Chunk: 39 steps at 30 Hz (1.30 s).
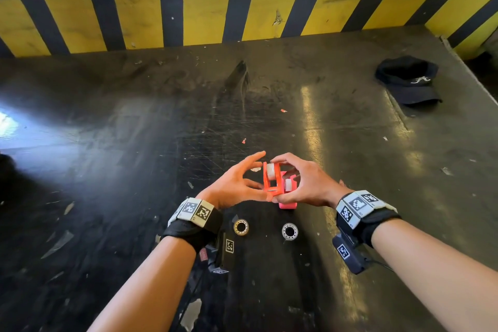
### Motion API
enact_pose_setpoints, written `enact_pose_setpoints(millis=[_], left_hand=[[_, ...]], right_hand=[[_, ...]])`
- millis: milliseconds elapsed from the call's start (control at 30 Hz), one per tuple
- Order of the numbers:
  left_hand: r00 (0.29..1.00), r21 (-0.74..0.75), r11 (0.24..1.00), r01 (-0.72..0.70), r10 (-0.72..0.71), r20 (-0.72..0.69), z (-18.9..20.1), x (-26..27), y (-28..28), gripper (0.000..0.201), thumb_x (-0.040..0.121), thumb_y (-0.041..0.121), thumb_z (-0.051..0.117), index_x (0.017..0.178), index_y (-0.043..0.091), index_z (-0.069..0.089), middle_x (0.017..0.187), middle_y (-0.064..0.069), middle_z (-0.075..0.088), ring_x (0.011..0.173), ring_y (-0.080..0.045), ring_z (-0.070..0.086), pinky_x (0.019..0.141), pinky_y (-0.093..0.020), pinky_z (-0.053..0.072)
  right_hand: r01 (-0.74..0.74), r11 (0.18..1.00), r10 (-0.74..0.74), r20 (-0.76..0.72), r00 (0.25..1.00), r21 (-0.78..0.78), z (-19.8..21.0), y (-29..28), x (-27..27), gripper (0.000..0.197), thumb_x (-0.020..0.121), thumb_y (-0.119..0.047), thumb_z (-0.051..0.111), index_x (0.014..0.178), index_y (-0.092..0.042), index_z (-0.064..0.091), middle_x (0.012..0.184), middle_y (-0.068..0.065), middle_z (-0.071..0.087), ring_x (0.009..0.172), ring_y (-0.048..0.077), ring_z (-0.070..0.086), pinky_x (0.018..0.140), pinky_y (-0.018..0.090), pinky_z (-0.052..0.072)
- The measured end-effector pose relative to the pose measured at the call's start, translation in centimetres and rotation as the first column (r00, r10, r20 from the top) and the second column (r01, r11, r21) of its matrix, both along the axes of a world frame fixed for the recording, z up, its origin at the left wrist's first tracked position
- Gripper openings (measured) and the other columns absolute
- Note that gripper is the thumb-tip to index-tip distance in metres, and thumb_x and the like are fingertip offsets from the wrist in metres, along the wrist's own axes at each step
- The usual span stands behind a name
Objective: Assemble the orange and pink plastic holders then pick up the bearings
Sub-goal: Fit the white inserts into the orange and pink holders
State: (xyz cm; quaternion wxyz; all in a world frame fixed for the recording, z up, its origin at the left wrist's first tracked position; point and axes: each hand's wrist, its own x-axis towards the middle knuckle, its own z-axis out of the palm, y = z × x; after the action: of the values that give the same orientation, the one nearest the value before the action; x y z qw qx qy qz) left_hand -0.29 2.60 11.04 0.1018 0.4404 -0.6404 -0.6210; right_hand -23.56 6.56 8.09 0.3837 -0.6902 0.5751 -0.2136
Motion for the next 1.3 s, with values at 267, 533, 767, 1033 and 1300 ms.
enact_pose_setpoints(millis=[267, 533, 767, 1033, 1300], left_hand=[[0.994, -0.343, 0.938, -0.044, 0.075, 0.079, 0.6, -0.9, 0.2, 0.037, 0.090, 0.012, 0.077, 0.118, 0.026, 0.059, 0.132, 0.003, 0.059, 0.073, -0.019, 0.080, 0.069, -0.039, 0.067], [0.990, -0.464, 0.886, -0.003, 0.068, 0.125, 0.3, -1.3, 0.0, 0.021, 0.088, 0.021, 0.081, 0.103, 0.022, 0.067, 0.114, 0.007, 0.061, 0.066, -0.017, 0.078, 0.062, -0.041, 0.065], [0.987, -0.499, 0.866, 0.023, 0.061, 0.152, 0.2, -1.5, 0.1, 0.009, 0.090, 0.020, 0.078, 0.094, 0.021, 0.070, 0.121, 0.002, 0.064, 0.068, -0.019, 0.077, 0.057, -0.038, 0.065], [0.986, -0.350, 0.931, 0.102, -0.047, 0.161, 0.8, -0.8, 0.6, 0.010, 0.090, 0.013, 0.078, 0.093, 0.021, 0.073, 0.149, 0.001, 0.052, 0.085, -0.016, 0.078, 0.075, -0.033, 0.066], [0.981, -0.278, 0.949, 0.152, -0.110, 0.161, 1.1, 0.2, 1.0, 0.016, 0.088, 0.012, 0.080, 0.090, 0.026, 0.074, 0.157, 0.000, 0.046, 0.090, -0.019, 0.080, 0.082, -0.041, 0.066]], right_hand=[[0.055, 0.998, -0.057, 0.058, 0.997, 0.031, -0.3, 0.3, 0.2, 0.082, 0.059, -0.043, 0.100, 0.129, -0.040, 0.055, 0.118, -0.021, 0.066, 0.103, -0.003, 0.067, 0.087, 0.018, 0.052], [0.060, 0.998, -0.061, 0.046, 0.997, 0.013, 0.0, 0.4, 0.4, 0.085, 0.058, -0.045, 0.100, 0.131, -0.036, 0.058, 0.117, -0.017, 0.069, 0.106, -0.004, 0.065, 0.086, 0.009, 0.045], [0.062, 0.998, -0.063, 0.067, 0.996, 0.017, -0.2, 0.6, 0.4, 0.084, 0.060, -0.036, 0.101, 0.132, -0.031, 0.059, 0.109, -0.029, 0.062, 0.094, -0.027, 0.057, 0.075, -0.006, 0.039], [0.048, 0.998, -0.049, 0.038, 0.998, 0.030, -0.3, 0.9, 0.5, 0.086, 0.057, -0.044, 0.100, 0.130, -0.037, 0.056, 0.121, -0.013, 0.068, 0.101, -0.008, 0.064, 0.082, 0.005, 0.044], [0.012, 0.998, -0.015, 0.046, 0.999, 0.069, -0.7, 1.1, 1.1, 0.085, 0.059, -0.043, 0.100, 0.130, -0.040, 0.055, 0.121, -0.017, 0.065, 0.102, -0.006, 0.065, 0.080, 0.006, 0.048]])
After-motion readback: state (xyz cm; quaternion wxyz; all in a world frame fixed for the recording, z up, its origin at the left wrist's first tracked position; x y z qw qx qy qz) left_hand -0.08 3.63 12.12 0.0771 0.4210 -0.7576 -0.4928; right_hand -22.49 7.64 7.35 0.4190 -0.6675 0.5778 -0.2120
